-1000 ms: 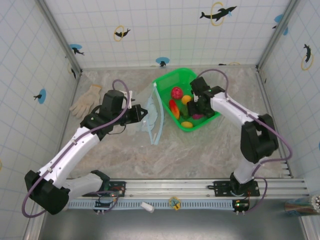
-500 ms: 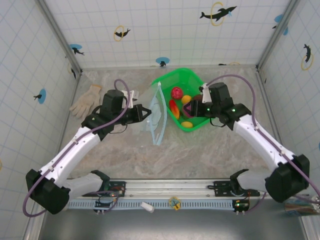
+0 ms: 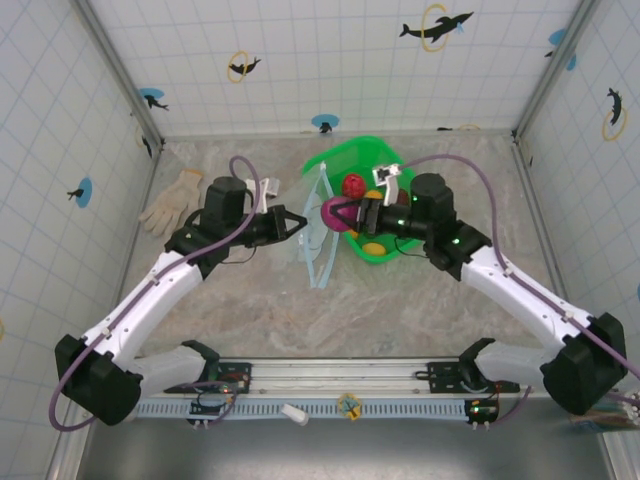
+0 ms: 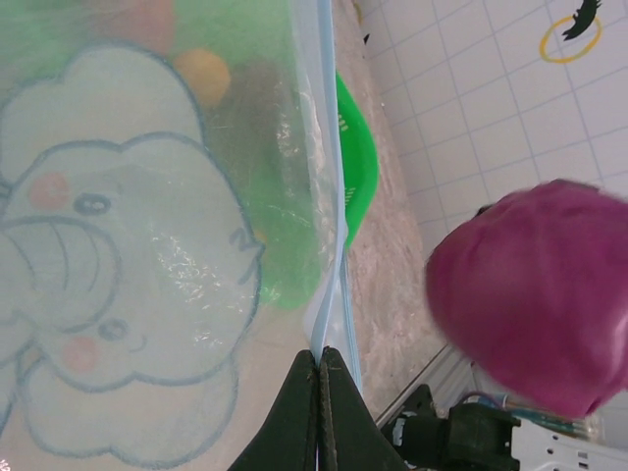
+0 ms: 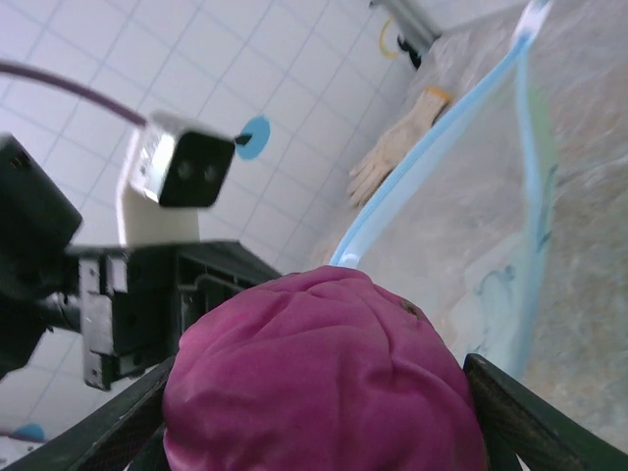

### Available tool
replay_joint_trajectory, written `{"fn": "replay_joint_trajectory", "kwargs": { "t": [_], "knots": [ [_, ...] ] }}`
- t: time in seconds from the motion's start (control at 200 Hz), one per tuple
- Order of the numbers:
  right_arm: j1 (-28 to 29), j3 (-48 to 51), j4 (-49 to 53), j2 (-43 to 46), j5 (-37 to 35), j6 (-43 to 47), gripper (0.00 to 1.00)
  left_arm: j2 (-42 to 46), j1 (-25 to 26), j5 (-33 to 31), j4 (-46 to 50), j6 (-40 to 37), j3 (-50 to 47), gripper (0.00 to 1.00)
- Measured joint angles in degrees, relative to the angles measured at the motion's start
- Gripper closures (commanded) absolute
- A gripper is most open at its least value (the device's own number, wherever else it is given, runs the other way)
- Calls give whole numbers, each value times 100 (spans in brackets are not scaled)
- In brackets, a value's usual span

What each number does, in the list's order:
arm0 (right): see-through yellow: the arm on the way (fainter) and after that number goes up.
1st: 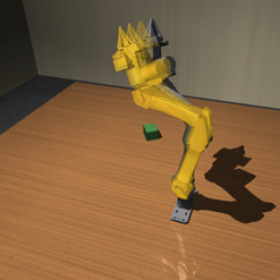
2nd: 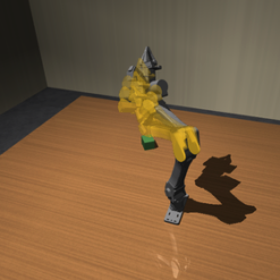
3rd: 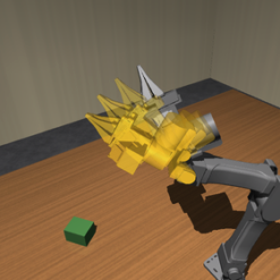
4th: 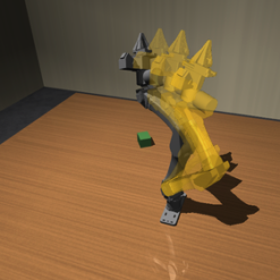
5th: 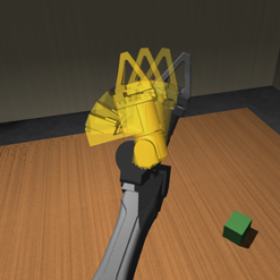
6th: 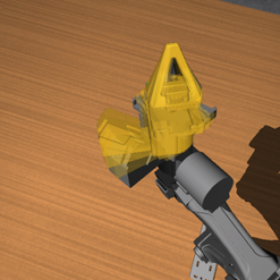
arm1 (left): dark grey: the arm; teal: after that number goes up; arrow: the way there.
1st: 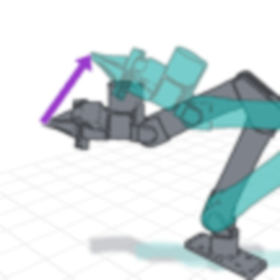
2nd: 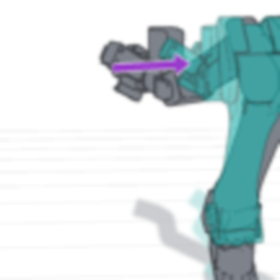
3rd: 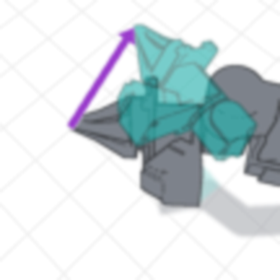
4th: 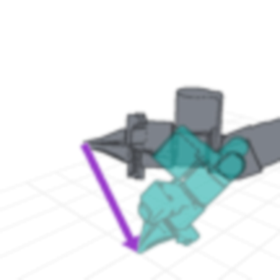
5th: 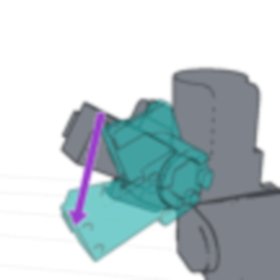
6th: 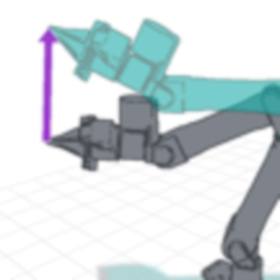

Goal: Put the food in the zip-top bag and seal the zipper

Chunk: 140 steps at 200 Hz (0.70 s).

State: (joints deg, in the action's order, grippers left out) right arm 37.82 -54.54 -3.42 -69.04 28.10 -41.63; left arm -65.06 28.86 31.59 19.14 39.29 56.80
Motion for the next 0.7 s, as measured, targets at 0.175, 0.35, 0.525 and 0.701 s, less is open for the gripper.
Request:
{"fn": "replay_joint_trajectory", "kwargs": {
  "t": [0.175, 0.35, 0.525, 0.701],
  "knots": [
    [422, 0, 50, -466, -426, 39, 36, 2, -87, 111, -57, 92, 0, 100],
    [516, -4, 387, -750, -1036, 146, 32, 2, -92, 289, -98, 155, 0, 100],
    [732, -330, 737, -1222, -1366, 223, 22, 17, -92, 452, -197, 245, 0, 100],
    [835, -708, 863, -1423, -1423, 313, 10, 57, -92, 505, -319, 330, -2, 100]
  ]
}}
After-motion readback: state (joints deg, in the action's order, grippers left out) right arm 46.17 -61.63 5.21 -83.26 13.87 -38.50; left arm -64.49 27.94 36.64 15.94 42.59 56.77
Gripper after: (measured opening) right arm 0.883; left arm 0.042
